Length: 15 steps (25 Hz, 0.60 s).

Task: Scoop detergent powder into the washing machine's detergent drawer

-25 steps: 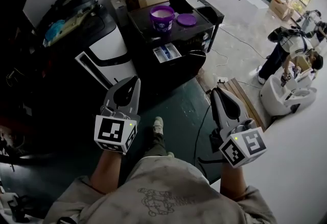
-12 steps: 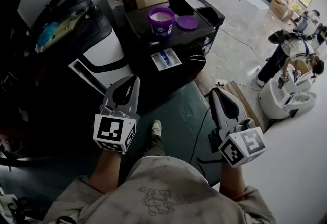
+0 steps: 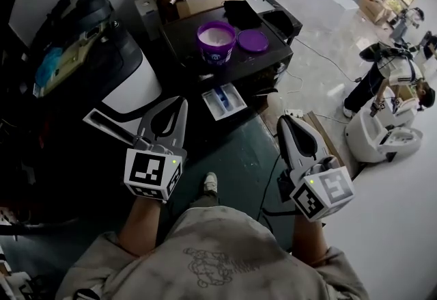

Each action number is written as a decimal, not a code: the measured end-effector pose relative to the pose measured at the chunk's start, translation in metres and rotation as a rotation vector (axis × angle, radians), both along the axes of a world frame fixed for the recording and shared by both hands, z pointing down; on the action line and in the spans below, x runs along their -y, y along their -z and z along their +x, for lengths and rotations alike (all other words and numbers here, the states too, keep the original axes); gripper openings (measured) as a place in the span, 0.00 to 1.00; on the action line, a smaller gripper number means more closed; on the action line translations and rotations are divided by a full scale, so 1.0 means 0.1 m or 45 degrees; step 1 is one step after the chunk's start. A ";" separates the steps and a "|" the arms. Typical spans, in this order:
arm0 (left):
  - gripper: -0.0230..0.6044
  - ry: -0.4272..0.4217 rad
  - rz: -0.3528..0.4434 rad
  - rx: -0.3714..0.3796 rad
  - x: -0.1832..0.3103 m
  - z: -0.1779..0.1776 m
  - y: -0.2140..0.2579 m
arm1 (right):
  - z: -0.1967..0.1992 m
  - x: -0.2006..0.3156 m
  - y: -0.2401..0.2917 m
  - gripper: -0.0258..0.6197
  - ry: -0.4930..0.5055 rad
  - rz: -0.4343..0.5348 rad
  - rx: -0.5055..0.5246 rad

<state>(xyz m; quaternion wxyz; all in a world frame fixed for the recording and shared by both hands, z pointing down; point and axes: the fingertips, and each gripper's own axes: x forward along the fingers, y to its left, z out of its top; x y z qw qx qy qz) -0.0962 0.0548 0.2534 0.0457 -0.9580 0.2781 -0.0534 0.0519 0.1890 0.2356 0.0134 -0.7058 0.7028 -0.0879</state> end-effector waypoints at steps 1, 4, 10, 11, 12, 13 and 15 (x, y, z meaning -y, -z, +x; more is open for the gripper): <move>0.04 -0.005 -0.001 0.000 0.13 0.04 0.00 | 0.03 0.12 0.00 0.09 -0.004 -0.001 0.000; 0.04 -0.019 -0.002 0.001 0.46 0.15 0.05 | 0.11 0.47 0.02 0.09 -0.013 0.001 -0.006; 0.04 -0.054 0.002 -0.001 0.98 0.31 0.02 | 0.20 1.01 -0.01 0.09 -0.028 0.001 -0.015; 0.04 -0.056 0.000 -0.001 1.05 0.33 0.00 | 0.20 1.07 -0.02 0.09 -0.026 -0.002 -0.015; 0.04 -0.056 -0.003 0.000 1.10 0.34 -0.01 | 0.20 1.13 -0.03 0.09 -0.022 -0.007 -0.015; 0.04 -0.057 -0.008 0.000 1.15 0.35 -0.03 | 0.20 1.17 -0.05 0.09 -0.020 -0.012 -0.013; 0.04 -0.062 -0.019 0.003 1.21 0.40 -0.06 | 0.24 1.23 -0.06 0.09 -0.021 -0.021 -0.009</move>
